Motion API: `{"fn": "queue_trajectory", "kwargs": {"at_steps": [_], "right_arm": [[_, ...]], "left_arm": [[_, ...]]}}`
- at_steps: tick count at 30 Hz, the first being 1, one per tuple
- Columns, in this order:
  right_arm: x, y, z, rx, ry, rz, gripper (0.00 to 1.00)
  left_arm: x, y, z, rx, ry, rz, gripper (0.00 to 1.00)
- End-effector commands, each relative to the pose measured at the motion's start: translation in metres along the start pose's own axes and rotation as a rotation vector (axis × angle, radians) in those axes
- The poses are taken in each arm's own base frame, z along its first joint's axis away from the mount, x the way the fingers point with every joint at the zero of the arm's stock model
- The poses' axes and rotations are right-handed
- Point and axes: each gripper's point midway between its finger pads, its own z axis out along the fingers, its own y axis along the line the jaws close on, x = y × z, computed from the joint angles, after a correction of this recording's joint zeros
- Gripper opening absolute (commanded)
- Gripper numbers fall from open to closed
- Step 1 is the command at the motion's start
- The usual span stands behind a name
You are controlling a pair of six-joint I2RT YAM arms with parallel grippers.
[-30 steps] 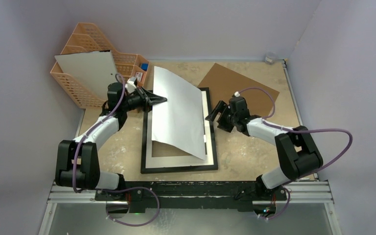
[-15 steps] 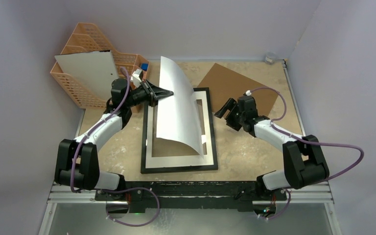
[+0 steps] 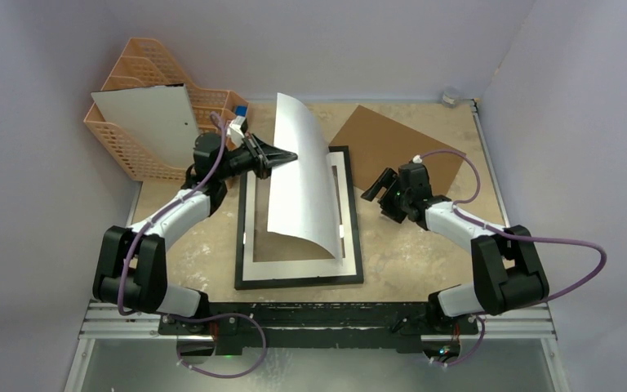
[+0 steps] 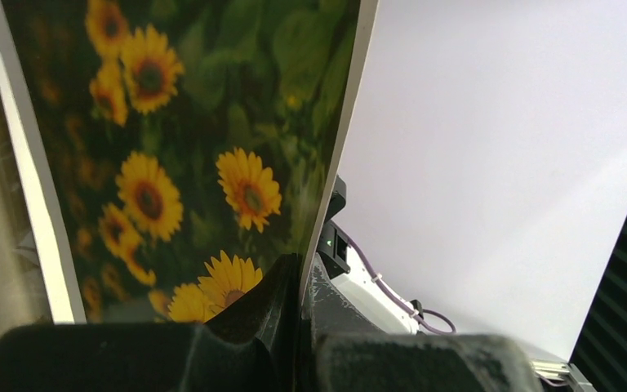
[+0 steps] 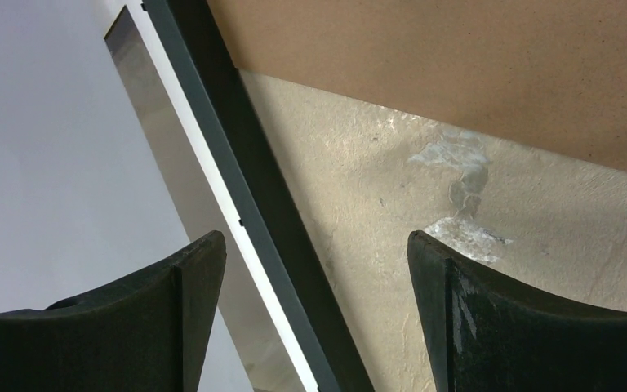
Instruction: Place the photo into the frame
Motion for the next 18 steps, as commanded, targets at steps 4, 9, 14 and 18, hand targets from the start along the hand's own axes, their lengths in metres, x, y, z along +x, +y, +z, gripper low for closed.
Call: {"fn": "queue_trajectory", "kwargs": {"at_steps": [4,9,14,18], "right_arm": [[-0.003,-0.004,0.000,0.010,-0.012,-0.005,0.84],[-0.004,-0.007,0.002,0.018,-0.013,-0.006,0.83],[-0.001,-0.011,0.004,0.024,-0.005,-0.002,0.83],[-0.001,-0.013,0.004,0.028,-0.003,-0.006,0.83]], "left_arm": [[0.004,-0.018,0.001,0.063,-0.021,0.057,0.00],[0.007,0.014,-0.001,0.012,-0.024,0.052,0.00],[0.005,0.074,-0.013,-0.141,-0.035,0.077,0.00],[0.001,0.114,-0.031,-0.273,-0.043,0.101,0.00]]}}
